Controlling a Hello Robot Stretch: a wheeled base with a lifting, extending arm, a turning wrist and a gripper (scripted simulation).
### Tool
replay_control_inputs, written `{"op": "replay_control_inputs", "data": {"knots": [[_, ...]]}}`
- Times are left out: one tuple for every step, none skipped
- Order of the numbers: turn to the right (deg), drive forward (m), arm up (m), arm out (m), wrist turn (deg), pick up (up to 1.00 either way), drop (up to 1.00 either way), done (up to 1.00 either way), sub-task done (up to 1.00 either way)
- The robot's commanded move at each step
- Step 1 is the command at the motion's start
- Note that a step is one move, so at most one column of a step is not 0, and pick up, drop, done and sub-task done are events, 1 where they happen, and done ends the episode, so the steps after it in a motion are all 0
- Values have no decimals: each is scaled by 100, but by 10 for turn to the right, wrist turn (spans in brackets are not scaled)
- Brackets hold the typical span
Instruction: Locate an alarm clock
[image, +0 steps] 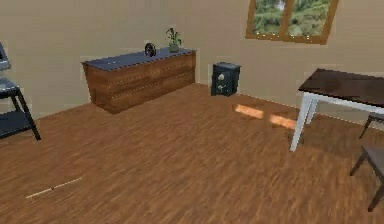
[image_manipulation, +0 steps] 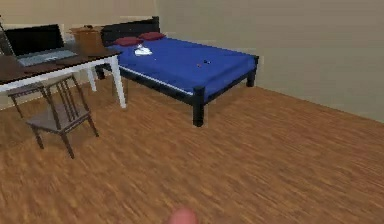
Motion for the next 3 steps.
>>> {"op": "replay_control_inputs", "data": {"knots": [[-90, 0, 0, 0, 0, 0, 0, 0, 0], [0, 100, 0, 0, 0, 0, 0, 0, 0], [0, 100, 0, 0, 0, 0, 0, 0, 0]]}}
